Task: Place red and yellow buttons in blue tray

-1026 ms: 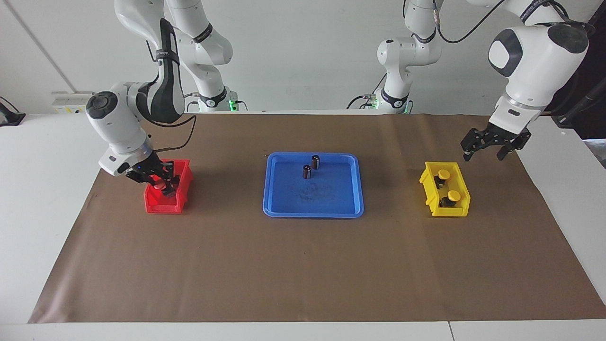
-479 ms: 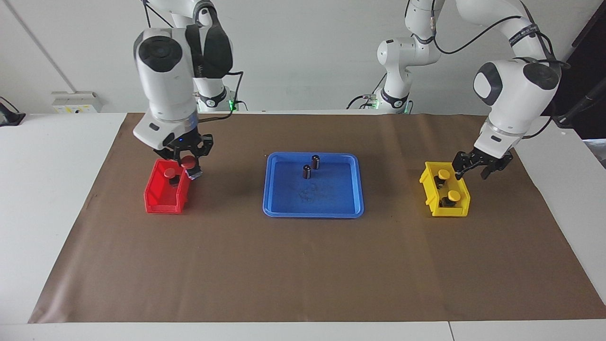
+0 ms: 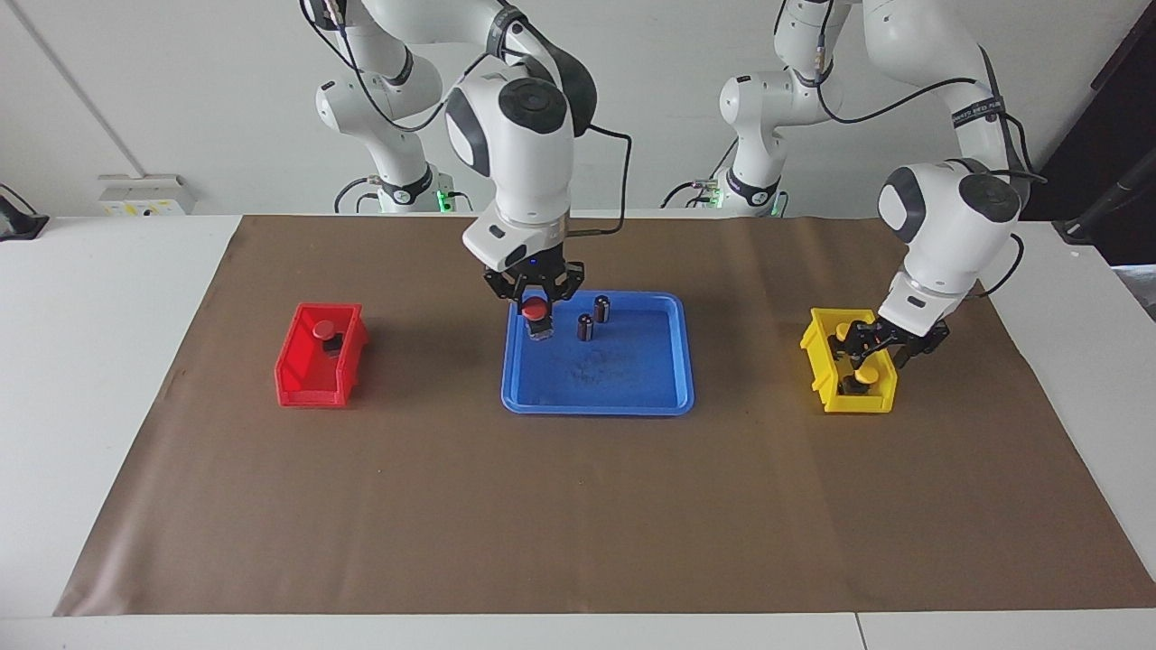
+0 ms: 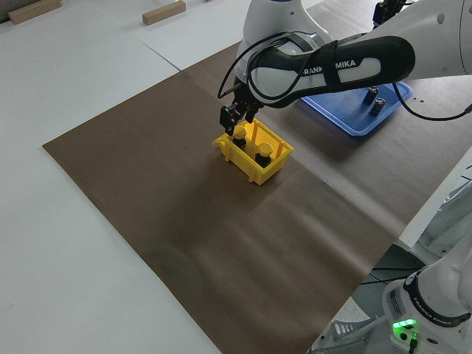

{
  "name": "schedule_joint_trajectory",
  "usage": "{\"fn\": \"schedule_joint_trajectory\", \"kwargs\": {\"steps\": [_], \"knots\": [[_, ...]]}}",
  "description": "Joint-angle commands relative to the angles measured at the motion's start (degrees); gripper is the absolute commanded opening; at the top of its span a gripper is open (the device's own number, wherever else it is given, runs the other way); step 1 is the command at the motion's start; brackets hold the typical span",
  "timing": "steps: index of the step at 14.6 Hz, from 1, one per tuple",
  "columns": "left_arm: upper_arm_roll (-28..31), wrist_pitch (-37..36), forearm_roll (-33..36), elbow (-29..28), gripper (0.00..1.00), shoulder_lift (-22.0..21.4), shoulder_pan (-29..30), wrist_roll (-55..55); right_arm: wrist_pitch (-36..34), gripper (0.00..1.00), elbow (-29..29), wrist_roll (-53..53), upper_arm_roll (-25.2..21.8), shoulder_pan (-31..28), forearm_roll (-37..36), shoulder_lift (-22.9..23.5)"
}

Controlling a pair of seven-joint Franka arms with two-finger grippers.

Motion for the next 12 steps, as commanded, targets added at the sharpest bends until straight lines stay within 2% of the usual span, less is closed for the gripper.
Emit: {"fn": "schedule_joint_trajectory", "kwargs": {"steps": [1,5,6,7,8,9,10,12], "knots": [[-0.25,2.59,1.16,-0.68,0.75,1.08,0.26,-1.16,4.18,0.00,0.68,2.97,-0.31,0.73,-0.59,3.81],[-0.25,3.03,1.16,-0.94,0.73,1.52,0.35,-1.15,11.55,0.01,-3.00,5.43,-0.31,1.52,-2.97,6.19],[-0.25,3.03,1.16,-1.20,0.69,1.61,0.34,-1.16,12.36,0.03,-4.32,5.52,-0.31,1.61,-2.97,6.11],[-0.25,2.42,1.16,-1.12,0.60,1.61,0.17,-1.24,12.97,0.08,-4.94,6.40,-0.31,1.61,-2.97,6.11],[-0.25,1.89,1.16,-1.20,0.42,1.52,-0.09,-1.68,13.94,0.13,-5.65,7.88,-0.31,2.05,-3.05,6.19],[-0.25,1.28,1.25,-1.20,0.32,1.44,-0.18,-2.38,14.55,0.17,-6.00,8.25,-0.31,2.40,-3.32,6.28],[-0.25,0.75,1.25,-1.20,0.23,1.44,-0.27,-2.39,14.65,0.30,-6.00,8.25,-0.31,2.32,-3.41,6.37],[-0.25,0.57,1.16,-1.12,0.10,1.44,-0.18,-2.39,15.17,0.44,-6.44,8.42,-0.31,2.31,-3.41,6.46]]}}
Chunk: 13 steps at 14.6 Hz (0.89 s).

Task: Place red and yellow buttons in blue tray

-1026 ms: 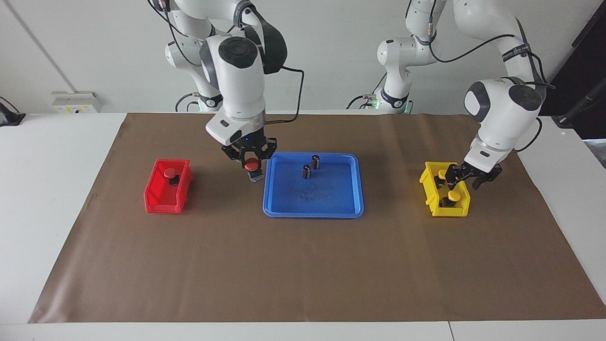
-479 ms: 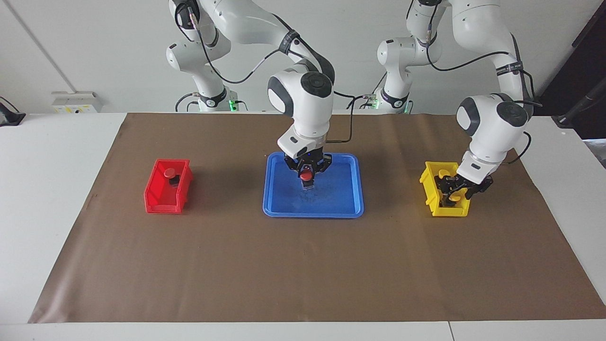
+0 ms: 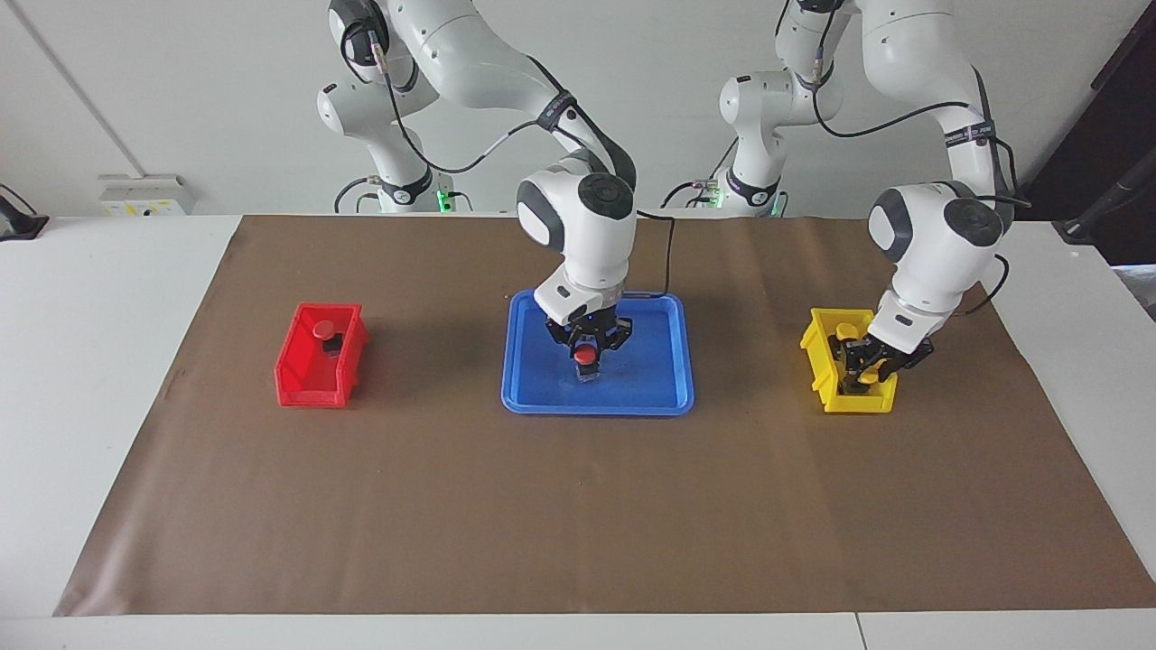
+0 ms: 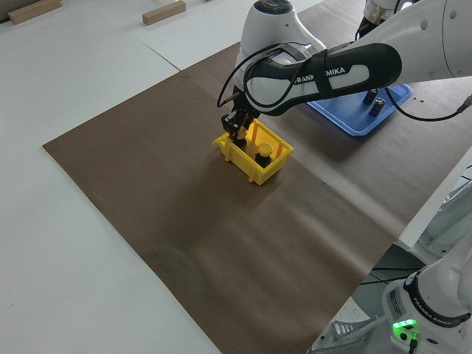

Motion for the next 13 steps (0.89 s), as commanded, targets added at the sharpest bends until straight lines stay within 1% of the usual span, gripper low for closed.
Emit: {"fn": "schedule_joint_trajectory", "kwargs": {"steps": [1,2,3,4,5,6,7,8,9,10,11,12,13], "knots": [[0.00,-0.59,1.25,0.00,0.06,-0.27,-0.17,-1.47,3.09,0.49,-3.07,1.39,0.02,-0.16,-0.94,-1.08],[0.08,-1.72,1.25,1.22,0.04,-0.18,-0.17,-1.39,3.89,0.52,-3.51,1.30,0.02,-0.33,-0.94,-1.16],[0.08,-4.43,1.25,4.71,0.04,-0.10,0.44,-0.95,3.11,0.68,-2.73,1.30,0.02,-0.60,-1.02,-1.16],[0.08,-9.50,1.51,9.36,0.04,-0.01,0.53,-0.68,2.15,0.86,-1.51,1.30,-0.16,-0.77,-0.94,-1.34],[0.00,-15.38,1.78,15.32,0.04,0.78,0.27,-0.68,0.31,1.00,0.77,0.96,-0.25,-1.12,-0.94,-1.34],[-0.18,-20.40,1.78,20.43,0.04,1.83,-0.34,-1.29,-2.14,1.00,2.96,0.43,-0.42,-2.17,-1.02,-1.69],[-0.35,-23.93,1.52,24.66,0.04,3.49,-3.04,-4.69,-5.04,1.00,3.94,-1.23,-0.42,-4.10,-0.94,-2.82],[-0.36,-23.45,1.51,24.70,0.04,3.77,-7.42,-12.73,-7.16,1.00,3.08,-5.51,-0.34,-6.72,-0.76,-5.97],[-0.44,-21.35,1.60,23.13,0.04,3.42,-10.94,-20.47,-8.74,1.00,0.64,-11.82,-0.34,-9.62,-0.15,-9.31],[-0.44,-18.98,1.52,20.86,0.04,2.81,-15.24,-27.59,-10.41,1.00,-3.04,-17.80,-0.34,-13.39,0.20,-13.78],[-0.53,-17.13,1.43,19.62,0.04,2.28,-19.20,-32.88,-10.78,1.00,-7.95,-24.30,-0.25,-17.96,1.60,-18.17],[-0.62,-16.42,1.25,19.17,0.04,2.19,-22.81,-37.90,-10.35,1.00,-13.83,-33.67,-0.34,-23.48,4.57,-23.26],[-0.62,-16.24,1.25,18.55,0.04,2.19,-26.24,-40.99,-9.99,1.00,-17.89,-39.94,-0.34,-27.28,6.43,-26.45]]}}
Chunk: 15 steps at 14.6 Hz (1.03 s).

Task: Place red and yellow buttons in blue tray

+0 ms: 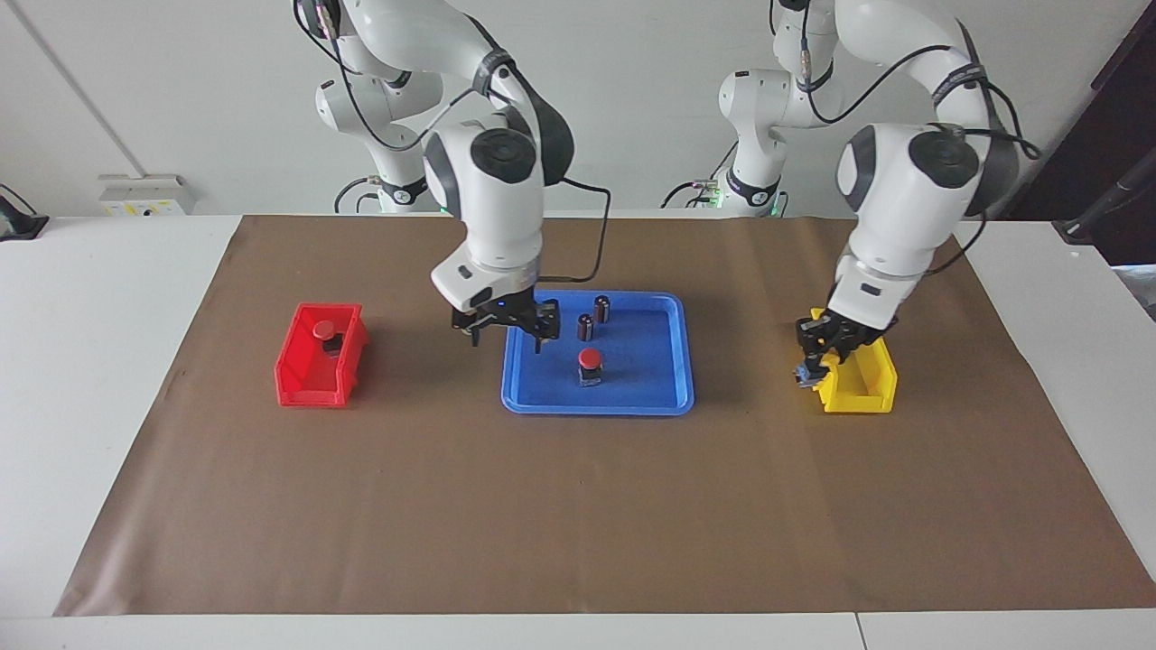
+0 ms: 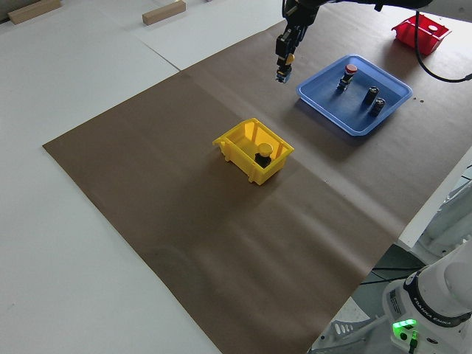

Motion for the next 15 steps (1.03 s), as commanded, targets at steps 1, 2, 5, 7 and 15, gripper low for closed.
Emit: {"fn": "schedule_joint_trajectory", "kwargs": {"steps": [1,2,5,7,15], "knots": [[0.93,2.68,1.11,-2.54,0.04,0.13,-8.48,-9.73,2.63,1.00,-16.79,-17.90,1.01,-12.56,4.44,-12.57],[0.93,4.43,1.11,-3.51,0.04,0.39,-10.25,-11.58,2.80,1.00,-19.08,-22.57,1.01,-15.91,4.45,-13.81],[0.93,9.97,1.11,-6.06,0.04,2.58,-14.56,-15.54,13.05,0.94,-28.48,-30.15,0.92,-20.94,4.45,-16.54],[1.01,10.42,1.11,-6.94,0.04,3.55,-14.93,-15.64,14.40,0.85,-29.91,-31.84,0.92,-22.27,4.45,-16.54],[1.19,11.05,1.28,-5.37,0.85,6.46,-15.81,-16.26,22.31,0.72,-34.83,-32.46,0.83,-25.52,4.45,-13.47]]}}
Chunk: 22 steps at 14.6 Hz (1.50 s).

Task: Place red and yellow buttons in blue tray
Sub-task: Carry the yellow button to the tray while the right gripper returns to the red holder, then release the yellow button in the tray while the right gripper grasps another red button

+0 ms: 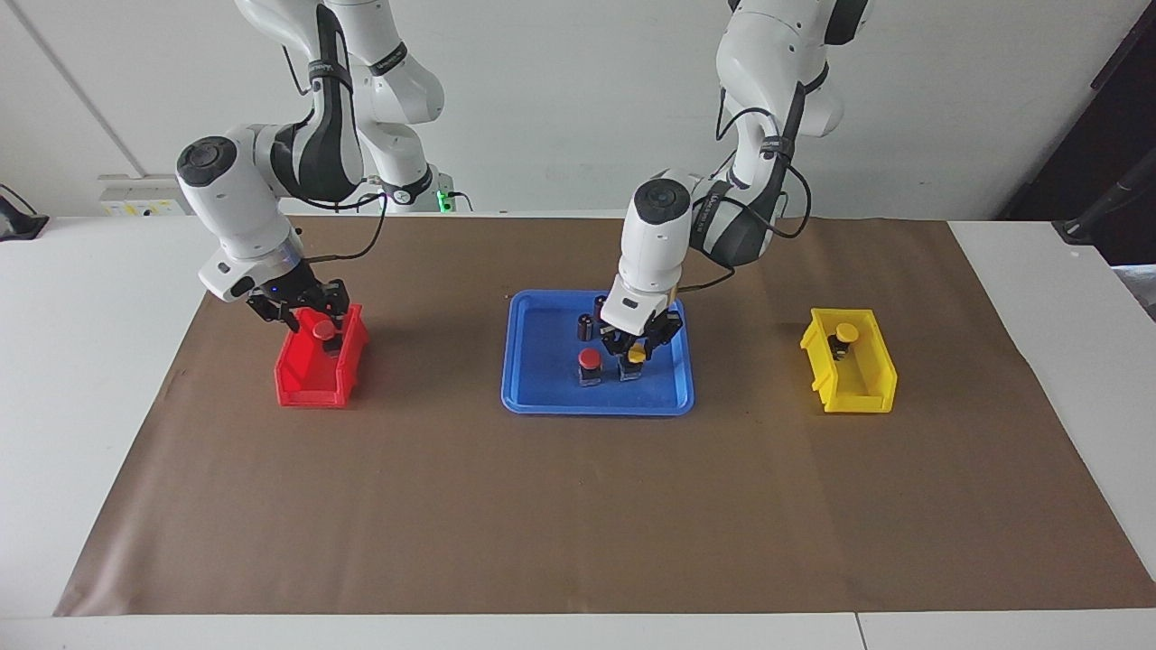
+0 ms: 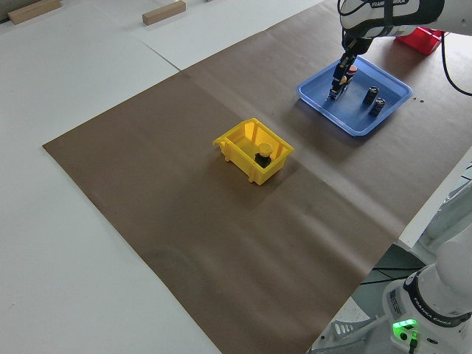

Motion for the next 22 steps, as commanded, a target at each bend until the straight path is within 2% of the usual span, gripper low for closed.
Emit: {"fn": "schedule_joint_trajectory", "kwargs": {"steps": [1,5,9,11,12,14,15,16,17,20,22], "knots": [[1.08,-2.14,1.35,1.32,0.89,-0.93,-0.33,-0.54,1.91,0.72,-1.28,-1.75,0.88,-2.20,1.01,0.63],[1.52,-11.89,1.27,6.58,0.98,-3.74,2.38,1.92,5.16,0.70,-4.26,-2.62,0.88,-2.81,1.01,0.55],[1.60,-22.97,1.09,7.38,1.00,-9.71,11.43,19.20,5.69,0.67,-5.58,-2.36,0.88,-2.29,1.01,0.20],[1.60,-27.10,1.00,7.65,1.00,-14.27,17.75,27.20,7.52,0.59,-7.33,-2.54,0.88,-2.20,1.01,-0.07],[1.69,-29.38,0.48,7.91,1.00,-16.39,20.83,32.20,8.84,0.51,-8.39,-2.71,0.88,-2.19,1.01,-0.59],[1.78,-35.96,-1.54,11.14,1.00,-18.94,27.94,46.06,8.16,0.09,-7.96,-2.63,0.97,-1.93,1.01,-0.51],[1.78,-39.13,-1.54,13.08,1.00,-19.04,31.28,51.79,7.02,0.05,-6.31,-3.06,0.97,-1.58,0.31,-0.07],[1.61,-40.21,-1.54,13.70,1.00,-19.04,33.40,55.42,3.53,0.05,-2.72,-3.85,0.97,-1.41,0.04,0.89],[1.60,-38.91,-1.54,12.58,1.00,-19.48,34.38,55.98,-2.33,0.05,2.71,-4.03,0.97,-1.23,-0.31,2.46],[1.60,-24.36,-1.72,-1.71,1.00,-25.18,35.97,55.02,-18.61,0.05,20.37,-2.72,1.41,2.44,-3.63,7.74],[1.52,-17.66,-1.72,-7.71,1.00,-25.29,35.45,53.26,-24.34,0.05,27.78,2.97,1.50,5.52,-3.39,9.68]]}}
